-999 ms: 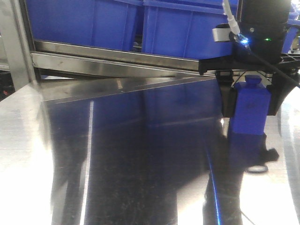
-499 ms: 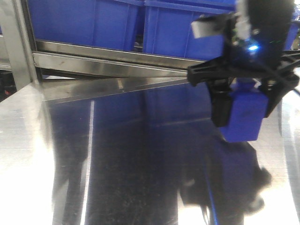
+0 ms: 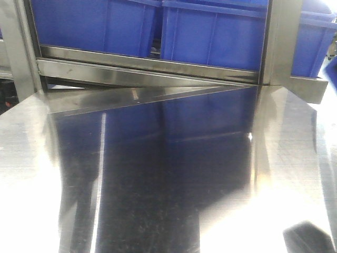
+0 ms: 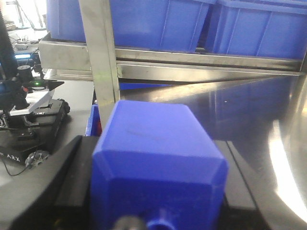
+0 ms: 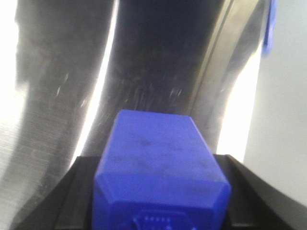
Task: Pick and sort blue part to right shelf
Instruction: 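Lift the held blue part off the shelf with the right gripper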
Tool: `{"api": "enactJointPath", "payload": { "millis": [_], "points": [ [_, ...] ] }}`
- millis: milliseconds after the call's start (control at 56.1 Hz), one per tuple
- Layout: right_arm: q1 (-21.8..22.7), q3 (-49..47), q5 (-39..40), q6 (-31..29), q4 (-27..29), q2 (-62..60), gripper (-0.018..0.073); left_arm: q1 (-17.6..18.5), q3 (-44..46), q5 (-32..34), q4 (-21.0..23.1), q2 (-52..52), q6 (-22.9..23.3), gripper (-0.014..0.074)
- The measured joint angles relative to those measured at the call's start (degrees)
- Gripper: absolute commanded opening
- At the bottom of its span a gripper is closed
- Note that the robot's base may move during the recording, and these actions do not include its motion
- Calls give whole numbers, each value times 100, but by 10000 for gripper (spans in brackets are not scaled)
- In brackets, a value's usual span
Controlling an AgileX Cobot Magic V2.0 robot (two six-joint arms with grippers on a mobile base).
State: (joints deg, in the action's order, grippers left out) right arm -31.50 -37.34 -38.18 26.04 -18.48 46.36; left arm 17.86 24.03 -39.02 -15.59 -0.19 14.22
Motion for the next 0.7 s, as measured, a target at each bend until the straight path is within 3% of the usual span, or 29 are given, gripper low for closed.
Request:
{"api": "enactJointPath", "payload": {
  "millis": [410,696],
  "points": [
    [0,1345,13,0,-448,-4008,128,0,0,-88,0,0,0,332],
    [0,1373,65,0,-681,-4407,128,0,0,-123,0,0,0,332]
  ]
}}
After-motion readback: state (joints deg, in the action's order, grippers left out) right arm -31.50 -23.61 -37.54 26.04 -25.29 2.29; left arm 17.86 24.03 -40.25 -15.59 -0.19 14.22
